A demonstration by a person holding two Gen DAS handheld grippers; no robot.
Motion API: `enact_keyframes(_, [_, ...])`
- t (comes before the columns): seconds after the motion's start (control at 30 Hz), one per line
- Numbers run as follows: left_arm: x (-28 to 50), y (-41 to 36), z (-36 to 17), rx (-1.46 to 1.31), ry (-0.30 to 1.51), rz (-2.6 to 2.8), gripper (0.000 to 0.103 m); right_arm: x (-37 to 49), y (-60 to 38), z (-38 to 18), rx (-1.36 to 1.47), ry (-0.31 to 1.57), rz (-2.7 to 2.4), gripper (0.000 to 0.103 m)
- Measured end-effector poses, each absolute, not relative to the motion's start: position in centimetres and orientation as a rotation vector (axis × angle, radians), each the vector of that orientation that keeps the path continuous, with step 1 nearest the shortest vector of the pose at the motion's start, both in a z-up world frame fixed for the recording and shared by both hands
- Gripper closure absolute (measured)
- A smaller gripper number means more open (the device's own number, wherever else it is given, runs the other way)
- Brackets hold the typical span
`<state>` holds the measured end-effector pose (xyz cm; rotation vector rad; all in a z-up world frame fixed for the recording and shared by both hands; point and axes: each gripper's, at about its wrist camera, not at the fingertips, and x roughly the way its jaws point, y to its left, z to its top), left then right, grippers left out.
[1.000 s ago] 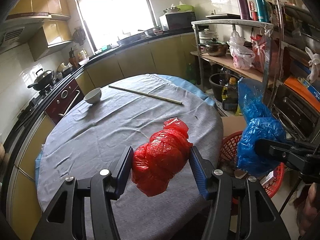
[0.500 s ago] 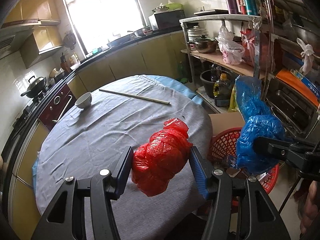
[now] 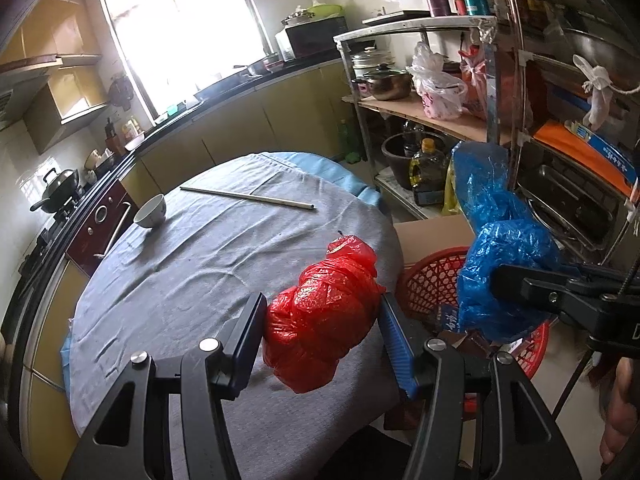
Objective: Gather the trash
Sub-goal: 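Carry the red bag with left tool while right carries blue bag over the red basket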
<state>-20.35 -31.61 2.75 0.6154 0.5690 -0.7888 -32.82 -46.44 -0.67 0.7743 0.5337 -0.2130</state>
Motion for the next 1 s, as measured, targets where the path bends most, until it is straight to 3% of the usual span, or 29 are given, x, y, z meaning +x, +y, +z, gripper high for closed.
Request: enact_keyframes(1.0, [-23.4,-35.0,1.4,0.695,0.569,-0.874,0.044,-35.4,-48.4,-2.2,0.821,0.530,-0.281,0.046])
